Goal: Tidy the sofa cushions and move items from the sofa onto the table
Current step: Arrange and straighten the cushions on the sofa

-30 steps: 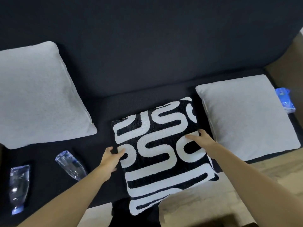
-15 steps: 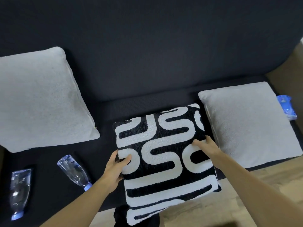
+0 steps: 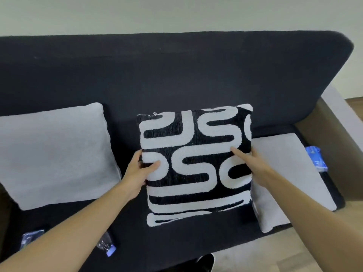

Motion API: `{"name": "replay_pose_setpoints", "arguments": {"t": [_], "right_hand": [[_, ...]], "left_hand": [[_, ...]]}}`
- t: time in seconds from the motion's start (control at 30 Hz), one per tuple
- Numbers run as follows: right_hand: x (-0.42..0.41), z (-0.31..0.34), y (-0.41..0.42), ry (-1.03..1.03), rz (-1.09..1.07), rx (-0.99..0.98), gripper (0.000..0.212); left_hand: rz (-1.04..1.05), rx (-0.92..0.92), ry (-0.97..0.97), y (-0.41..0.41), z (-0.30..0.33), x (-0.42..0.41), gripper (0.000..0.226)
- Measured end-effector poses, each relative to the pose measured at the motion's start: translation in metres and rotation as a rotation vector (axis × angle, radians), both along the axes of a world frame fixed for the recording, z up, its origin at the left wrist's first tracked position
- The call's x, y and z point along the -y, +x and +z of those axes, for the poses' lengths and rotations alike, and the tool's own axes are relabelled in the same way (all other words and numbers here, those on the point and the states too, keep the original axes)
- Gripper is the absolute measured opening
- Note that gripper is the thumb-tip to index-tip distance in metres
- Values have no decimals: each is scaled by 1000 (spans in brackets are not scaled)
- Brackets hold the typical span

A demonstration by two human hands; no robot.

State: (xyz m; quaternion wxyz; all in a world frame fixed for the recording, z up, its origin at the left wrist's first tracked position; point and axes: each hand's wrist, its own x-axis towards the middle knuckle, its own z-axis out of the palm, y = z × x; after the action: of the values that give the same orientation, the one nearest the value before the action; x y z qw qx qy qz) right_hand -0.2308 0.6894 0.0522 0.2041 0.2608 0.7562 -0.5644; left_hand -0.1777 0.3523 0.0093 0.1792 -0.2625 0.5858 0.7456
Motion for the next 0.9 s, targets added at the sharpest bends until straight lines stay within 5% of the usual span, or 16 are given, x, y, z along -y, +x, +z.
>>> {"name": "replay_pose_setpoints", "arguments": {"t": [0.17,0.47,0.73,0.9], "right_hand": [[3,6,-50,-77,-58,-127,95],[5,-44,-113,-264,-47,-100,48],[1,-100,-125,-342,-51,-51,65],[-1,-96,-127,-291,-35,-46,70]], "left_hand": [[22,-146,-43,-48,10,0,66],[130,-221,-210,-90,-37,-16,73],[123,-166,-293,-91,-86,-26,75],[201,-119,-511,-94,-74,-38,81]]}}
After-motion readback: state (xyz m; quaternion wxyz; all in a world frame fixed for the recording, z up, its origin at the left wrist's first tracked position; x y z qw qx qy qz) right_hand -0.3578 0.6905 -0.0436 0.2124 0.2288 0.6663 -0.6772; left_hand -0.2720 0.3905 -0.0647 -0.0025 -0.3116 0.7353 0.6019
